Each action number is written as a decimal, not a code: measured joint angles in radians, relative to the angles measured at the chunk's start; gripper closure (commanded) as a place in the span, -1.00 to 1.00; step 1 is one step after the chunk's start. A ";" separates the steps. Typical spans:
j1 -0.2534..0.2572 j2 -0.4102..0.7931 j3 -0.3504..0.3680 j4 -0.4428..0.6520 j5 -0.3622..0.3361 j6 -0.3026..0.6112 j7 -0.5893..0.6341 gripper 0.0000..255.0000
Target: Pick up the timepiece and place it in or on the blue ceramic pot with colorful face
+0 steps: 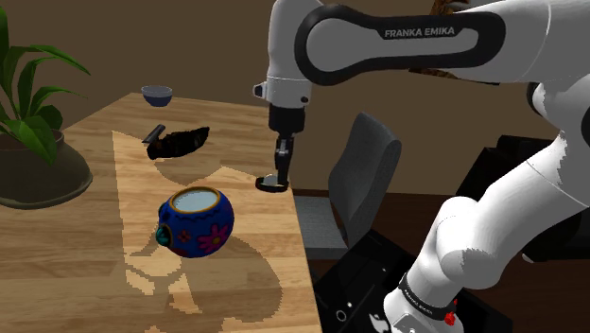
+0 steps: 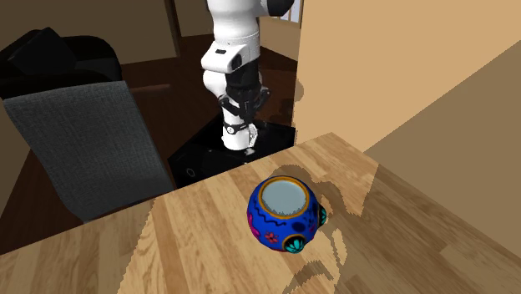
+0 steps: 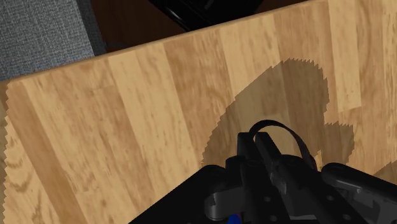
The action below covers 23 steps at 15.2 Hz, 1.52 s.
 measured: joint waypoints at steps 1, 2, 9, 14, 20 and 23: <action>-0.001 -0.002 -0.002 0.011 -0.001 -0.014 0.000 1.00; -0.001 -0.003 -0.002 0.023 -0.001 -0.026 0.001 1.00; 0.004 0.163 0.037 0.233 -0.032 -0.068 0.067 1.00; 0.025 0.373 0.074 0.479 -0.090 -0.108 0.139 1.00; 0.059 0.539 0.091 0.651 -0.143 -0.120 0.190 1.00; 0.058 0.536 0.091 0.606 -0.142 -0.078 0.189 1.00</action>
